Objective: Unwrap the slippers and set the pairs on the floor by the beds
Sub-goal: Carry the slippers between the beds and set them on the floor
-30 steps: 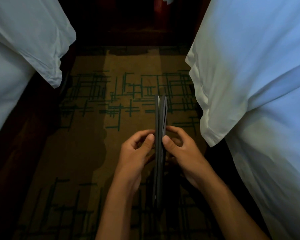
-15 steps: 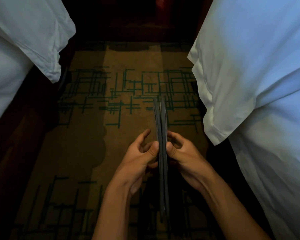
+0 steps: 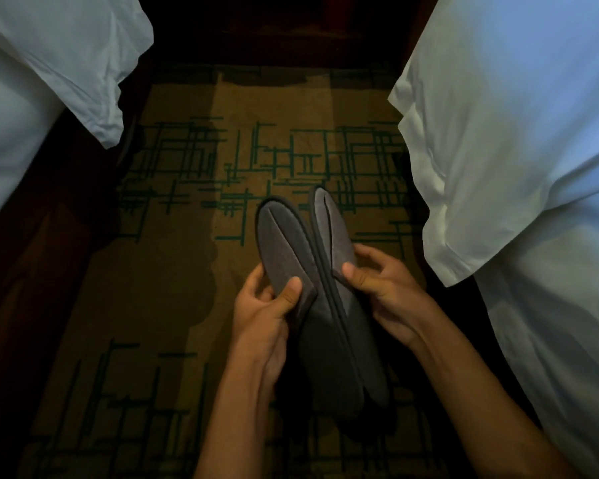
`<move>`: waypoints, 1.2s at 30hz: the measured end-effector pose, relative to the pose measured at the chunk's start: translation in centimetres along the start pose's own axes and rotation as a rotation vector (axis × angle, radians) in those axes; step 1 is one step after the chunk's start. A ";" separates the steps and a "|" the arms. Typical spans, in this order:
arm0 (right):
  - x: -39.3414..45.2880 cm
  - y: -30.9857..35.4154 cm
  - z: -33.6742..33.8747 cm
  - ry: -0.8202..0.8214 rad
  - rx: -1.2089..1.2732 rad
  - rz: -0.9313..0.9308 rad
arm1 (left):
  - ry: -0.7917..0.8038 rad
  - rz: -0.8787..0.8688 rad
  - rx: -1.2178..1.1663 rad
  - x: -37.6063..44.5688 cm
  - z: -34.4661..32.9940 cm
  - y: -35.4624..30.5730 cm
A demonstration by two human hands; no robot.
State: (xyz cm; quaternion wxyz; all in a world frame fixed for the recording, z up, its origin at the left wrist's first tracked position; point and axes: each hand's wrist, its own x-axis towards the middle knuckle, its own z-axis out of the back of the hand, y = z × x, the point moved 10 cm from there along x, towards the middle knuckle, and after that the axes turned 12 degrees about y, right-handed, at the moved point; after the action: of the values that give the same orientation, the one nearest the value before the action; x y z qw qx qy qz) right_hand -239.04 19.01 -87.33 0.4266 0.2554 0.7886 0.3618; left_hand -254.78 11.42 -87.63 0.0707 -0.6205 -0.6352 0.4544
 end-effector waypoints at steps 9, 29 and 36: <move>6.9 4.3 2.7 -0.056 -0.643 0.039 | -0.434 0.080 -0.211 -2.5 6.0 6.3; 15.4 -0.6 -3.8 0.195 -1.476 0.091 | -0.855 0.074 -0.019 -5.8 8.4 11.7; 15.7 -1.0 -3.6 0.173 -1.511 0.124 | -0.849 0.017 0.002 -5.3 8.4 11.1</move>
State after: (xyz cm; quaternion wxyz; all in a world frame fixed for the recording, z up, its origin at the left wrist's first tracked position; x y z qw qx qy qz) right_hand -250.19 28.35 -94.43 0.4011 -0.0914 0.3414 0.8451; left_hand -251.03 0.72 -97.34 -0.2003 -0.3833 -0.6022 0.6710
